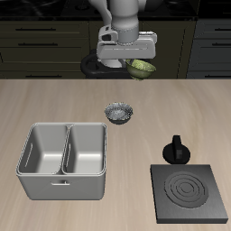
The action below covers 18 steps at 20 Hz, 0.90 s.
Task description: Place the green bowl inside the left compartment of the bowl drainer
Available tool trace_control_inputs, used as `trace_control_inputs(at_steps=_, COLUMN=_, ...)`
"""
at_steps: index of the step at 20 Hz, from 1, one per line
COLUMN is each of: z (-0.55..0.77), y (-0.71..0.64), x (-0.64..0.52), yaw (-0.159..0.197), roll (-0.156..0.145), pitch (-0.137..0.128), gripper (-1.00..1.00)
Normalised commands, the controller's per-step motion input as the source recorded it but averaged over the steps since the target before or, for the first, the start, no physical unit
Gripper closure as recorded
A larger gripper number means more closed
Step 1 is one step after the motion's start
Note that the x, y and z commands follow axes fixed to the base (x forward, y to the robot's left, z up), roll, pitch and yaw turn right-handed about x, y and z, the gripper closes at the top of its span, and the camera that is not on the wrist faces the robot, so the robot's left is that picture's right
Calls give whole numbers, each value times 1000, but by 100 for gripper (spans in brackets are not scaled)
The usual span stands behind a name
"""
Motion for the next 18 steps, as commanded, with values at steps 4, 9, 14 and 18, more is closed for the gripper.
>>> trace_control_inputs(at_steps=4, z=159, y=-378, x=-148, yaw=15, roll=-36, pitch=-23, gripper=100)
trace_control_inputs(at_steps=9, z=59, y=-347, x=-130, yaw=4, roll=-30, pitch=-6, gripper=100)
trace_control_inputs(at_steps=14, z=105, y=-444, x=-146, yaw=5, roll=-57, pitch=-13, gripper=100)
trace_control_inputs(at_steps=18, z=62, y=-294, x=-106, yaw=30, roll=-32, pitch=-10, gripper=100)
